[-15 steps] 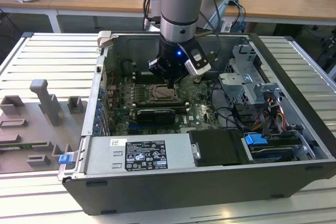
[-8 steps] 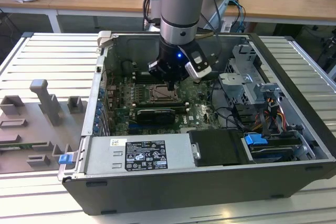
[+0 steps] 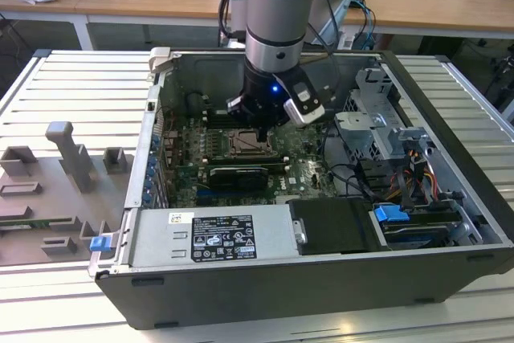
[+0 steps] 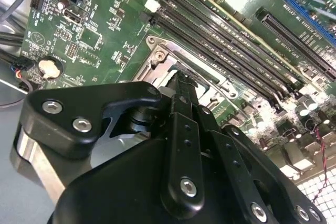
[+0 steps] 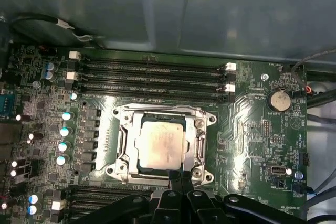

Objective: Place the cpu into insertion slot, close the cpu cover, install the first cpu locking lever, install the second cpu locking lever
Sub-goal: 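Install the second cpu locking lever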

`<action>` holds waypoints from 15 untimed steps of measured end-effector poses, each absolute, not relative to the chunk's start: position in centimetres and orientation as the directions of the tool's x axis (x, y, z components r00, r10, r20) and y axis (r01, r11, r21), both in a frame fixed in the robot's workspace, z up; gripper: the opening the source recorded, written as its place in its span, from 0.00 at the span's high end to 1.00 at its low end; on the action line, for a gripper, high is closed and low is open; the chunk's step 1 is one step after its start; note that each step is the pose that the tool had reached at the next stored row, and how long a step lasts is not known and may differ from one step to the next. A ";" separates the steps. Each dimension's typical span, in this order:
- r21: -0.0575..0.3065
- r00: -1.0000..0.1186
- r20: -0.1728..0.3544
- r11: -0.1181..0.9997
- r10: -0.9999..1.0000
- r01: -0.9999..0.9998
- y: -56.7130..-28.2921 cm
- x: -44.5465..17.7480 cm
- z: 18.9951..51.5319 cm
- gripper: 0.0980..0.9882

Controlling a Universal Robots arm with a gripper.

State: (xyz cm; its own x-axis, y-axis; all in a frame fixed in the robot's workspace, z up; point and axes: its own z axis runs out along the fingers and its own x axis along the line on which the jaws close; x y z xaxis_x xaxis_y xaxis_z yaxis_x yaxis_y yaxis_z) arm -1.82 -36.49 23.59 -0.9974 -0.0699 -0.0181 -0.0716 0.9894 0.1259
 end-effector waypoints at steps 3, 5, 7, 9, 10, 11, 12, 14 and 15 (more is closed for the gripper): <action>0.129 -0.997 -0.018 0.989 -0.070 -0.072 -36.7 -1.8 23.5 0.99; 0.136 -0.997 -0.018 0.988 -0.070 -0.072 -37.3 -1.8 23.3 0.99; 0.136 -0.997 -0.018 0.988 -0.070 -0.071 -37.6 -2.0 23.3 0.99; 0.136 -0.997 -0.018 0.988 -0.070 -0.072 -37.7 -2.2 23.3 0.99; 0.136 -0.997 -0.018 0.988 -0.070 -0.071 -37.7 -2.4 23.3 0.99; 0.136 -0.997 -0.018 0.988 -0.069 -0.070 -37.7 -2.5 23.3 0.99; 0.136 -0.998 -0.018 0.988 -0.066 -0.068 -37.8 -2.9 23.3 0.99; 0.136 -0.998 -0.018 0.988 -0.066 -0.068 -38.2 -3.7 23.3 0.99; 0.136 -0.998 -0.018 0.988 -0.066 -0.068 -38.2 -4.0 23.1 0.99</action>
State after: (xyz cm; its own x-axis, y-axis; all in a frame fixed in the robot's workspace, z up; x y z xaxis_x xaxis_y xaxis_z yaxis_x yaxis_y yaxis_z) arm -4.02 -38.20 23.14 -0.9977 -0.0659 -0.0180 -0.0677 0.9883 0.1364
